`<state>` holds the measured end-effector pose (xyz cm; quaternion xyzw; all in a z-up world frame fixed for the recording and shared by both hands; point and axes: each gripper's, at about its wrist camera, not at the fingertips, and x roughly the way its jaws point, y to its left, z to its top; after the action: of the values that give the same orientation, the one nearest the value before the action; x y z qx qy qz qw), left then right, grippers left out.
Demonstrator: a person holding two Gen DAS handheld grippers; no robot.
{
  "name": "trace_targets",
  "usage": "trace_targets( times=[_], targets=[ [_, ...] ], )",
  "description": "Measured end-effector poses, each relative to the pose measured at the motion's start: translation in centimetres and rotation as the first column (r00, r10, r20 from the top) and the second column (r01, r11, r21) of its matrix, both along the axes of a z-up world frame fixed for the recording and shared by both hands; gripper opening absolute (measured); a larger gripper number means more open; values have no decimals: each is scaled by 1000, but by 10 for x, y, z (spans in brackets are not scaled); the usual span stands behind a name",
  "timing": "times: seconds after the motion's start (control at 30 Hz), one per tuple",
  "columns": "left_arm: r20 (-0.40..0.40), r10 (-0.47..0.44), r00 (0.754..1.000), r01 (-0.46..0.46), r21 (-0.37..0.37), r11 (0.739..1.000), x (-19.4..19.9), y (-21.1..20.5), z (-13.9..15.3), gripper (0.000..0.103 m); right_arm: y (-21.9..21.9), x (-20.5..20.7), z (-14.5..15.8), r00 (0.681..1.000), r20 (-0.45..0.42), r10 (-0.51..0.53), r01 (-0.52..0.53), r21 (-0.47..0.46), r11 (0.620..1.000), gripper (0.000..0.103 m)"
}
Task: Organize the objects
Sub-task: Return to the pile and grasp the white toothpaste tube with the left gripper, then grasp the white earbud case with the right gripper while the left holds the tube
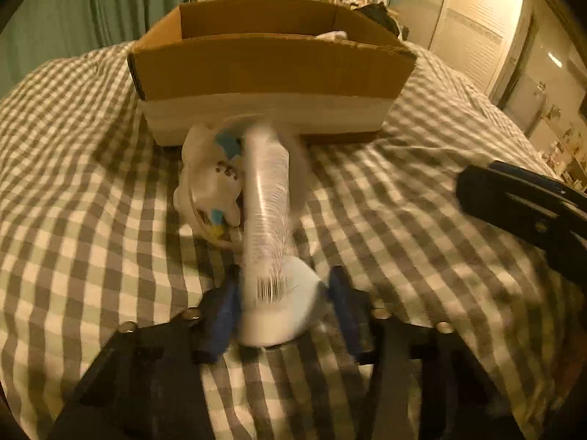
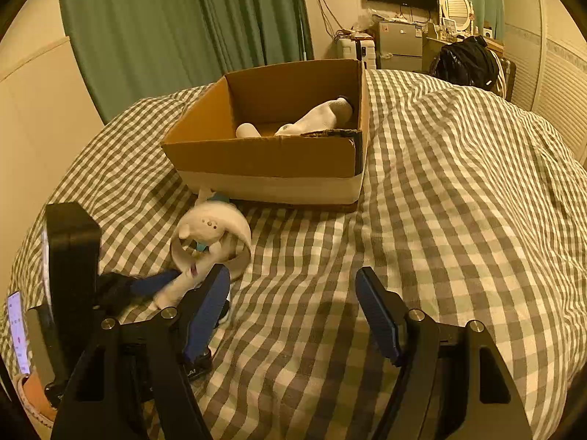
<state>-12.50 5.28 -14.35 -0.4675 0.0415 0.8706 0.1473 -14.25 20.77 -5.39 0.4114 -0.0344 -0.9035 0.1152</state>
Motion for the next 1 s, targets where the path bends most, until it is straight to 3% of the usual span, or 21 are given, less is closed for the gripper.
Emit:
trace_targets(
  times=[0.03,0.13,0.3,0.6,1.0],
  targets=[
    [-1,-13,1000,13,9,1000,3,1,2,29,-1,0,-1,1000,1,-1,1,-1,1000,71],
    [-3,-24,1000,24,-4,1000,14,1,6,23,0,-1,-2,1000,6,-4,4,-4,1000,71],
    [21,18,1000,-18,18,1000,18,-11,9,23,1,0,-2,1000,6,-9,9,-11,1000,71],
    [-23,134,991,-132,96,987,33,-49,41,23,-3,1,-3,1000,7,-5,5,2,1000,71],
    [-122,218,968,-213,51,976,44,-83,73,23,-62,-6,-23,978,90,188,-195,73,978,71]
  ],
)
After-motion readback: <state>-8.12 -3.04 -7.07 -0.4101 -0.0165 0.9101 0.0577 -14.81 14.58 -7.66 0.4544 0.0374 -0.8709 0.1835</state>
